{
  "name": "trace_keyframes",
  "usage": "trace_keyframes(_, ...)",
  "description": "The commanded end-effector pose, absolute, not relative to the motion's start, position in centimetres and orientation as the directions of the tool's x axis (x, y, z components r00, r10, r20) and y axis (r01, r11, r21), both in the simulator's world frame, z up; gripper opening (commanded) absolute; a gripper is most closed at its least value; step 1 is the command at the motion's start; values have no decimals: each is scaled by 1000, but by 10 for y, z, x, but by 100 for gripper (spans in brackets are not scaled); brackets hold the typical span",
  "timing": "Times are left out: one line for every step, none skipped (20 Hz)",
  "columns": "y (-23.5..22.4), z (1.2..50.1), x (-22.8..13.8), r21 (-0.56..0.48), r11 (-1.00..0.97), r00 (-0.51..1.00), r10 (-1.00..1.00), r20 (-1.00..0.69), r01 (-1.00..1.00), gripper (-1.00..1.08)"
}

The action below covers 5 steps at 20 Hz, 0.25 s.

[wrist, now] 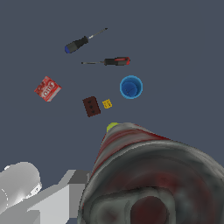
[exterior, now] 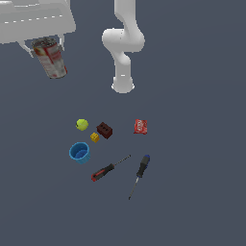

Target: Pick up a designated object from a clutter of objects.

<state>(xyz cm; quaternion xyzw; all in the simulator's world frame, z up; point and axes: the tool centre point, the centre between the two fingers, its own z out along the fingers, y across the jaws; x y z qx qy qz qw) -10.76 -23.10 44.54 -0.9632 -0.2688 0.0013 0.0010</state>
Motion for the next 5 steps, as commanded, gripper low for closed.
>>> trace_keyframes(-236,451,-108,0,-855,855,519,0,519,-100)
trace_keyframes(-237,452,-108,0,-855,855,519,0,519,-100)
trace_keyframes(-237,453,-108,0,-855,855,519,0,519,-100)
trace_keyframes(-238,453,-107,0,-855,855,519,0,519,-100)
trace_keyframes(-238,454,-107,0,-855,855,519,0,519,-100)
